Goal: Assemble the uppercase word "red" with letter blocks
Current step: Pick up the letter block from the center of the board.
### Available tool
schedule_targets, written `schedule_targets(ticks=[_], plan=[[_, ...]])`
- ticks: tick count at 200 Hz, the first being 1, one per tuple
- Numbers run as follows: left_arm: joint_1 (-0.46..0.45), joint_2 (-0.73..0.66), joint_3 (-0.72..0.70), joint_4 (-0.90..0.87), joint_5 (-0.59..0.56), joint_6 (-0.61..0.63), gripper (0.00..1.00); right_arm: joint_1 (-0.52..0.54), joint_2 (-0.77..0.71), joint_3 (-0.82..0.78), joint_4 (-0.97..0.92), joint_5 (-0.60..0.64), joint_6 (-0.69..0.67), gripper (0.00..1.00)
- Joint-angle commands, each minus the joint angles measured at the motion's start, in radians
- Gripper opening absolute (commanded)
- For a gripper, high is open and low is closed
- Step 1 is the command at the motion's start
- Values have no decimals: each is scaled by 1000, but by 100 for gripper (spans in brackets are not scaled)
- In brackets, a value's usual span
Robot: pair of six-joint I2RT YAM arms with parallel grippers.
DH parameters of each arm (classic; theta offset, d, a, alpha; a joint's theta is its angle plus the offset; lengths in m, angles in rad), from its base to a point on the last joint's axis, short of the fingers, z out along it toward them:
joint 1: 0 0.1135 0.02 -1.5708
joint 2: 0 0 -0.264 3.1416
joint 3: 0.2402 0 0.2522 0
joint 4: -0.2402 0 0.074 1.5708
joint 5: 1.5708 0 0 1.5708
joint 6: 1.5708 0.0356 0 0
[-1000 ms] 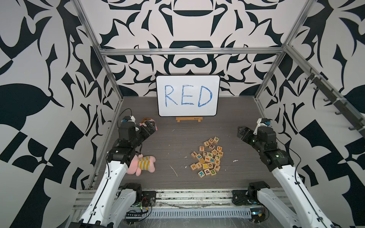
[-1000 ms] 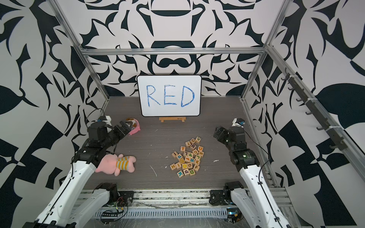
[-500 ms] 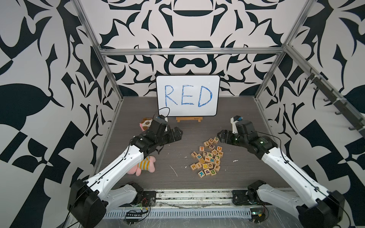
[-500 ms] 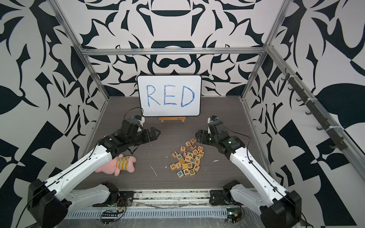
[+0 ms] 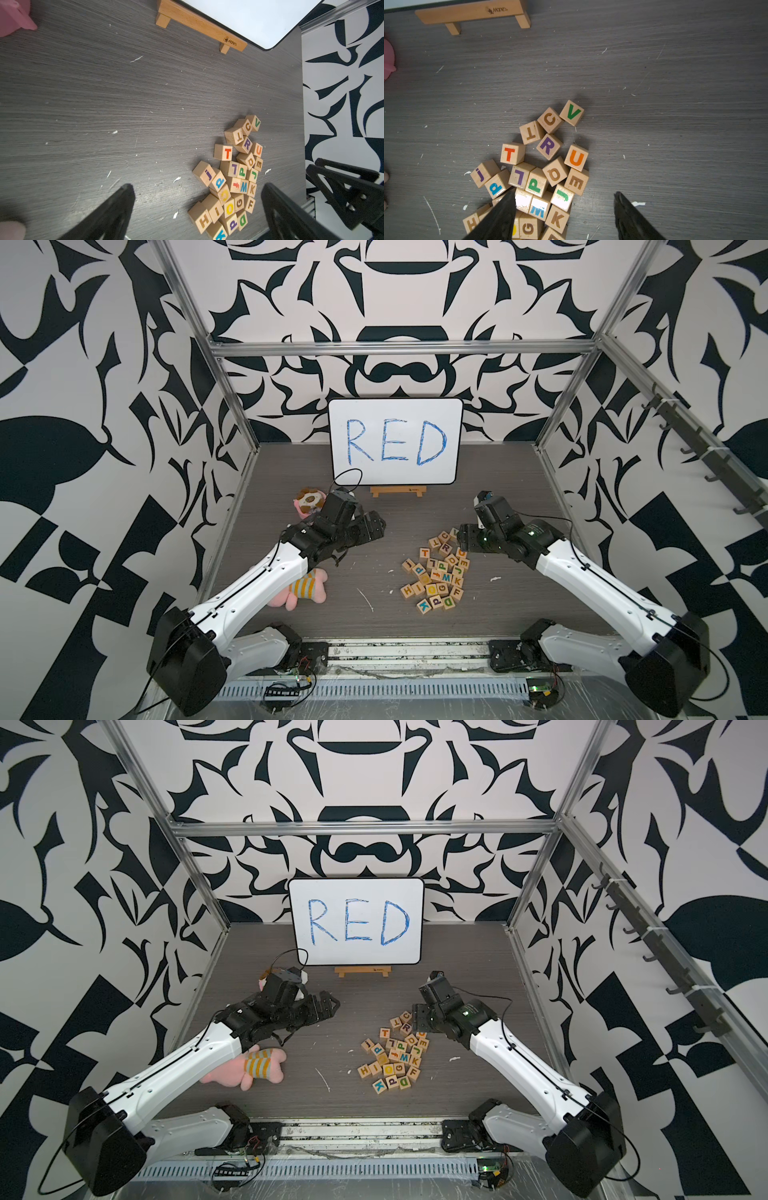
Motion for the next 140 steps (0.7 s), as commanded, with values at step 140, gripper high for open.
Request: schedule_targets(ticks=[140], plan=[[-2, -31, 0, -17, -26, -47, 100, 3, -23, -9, -11, 73, 15, 63]])
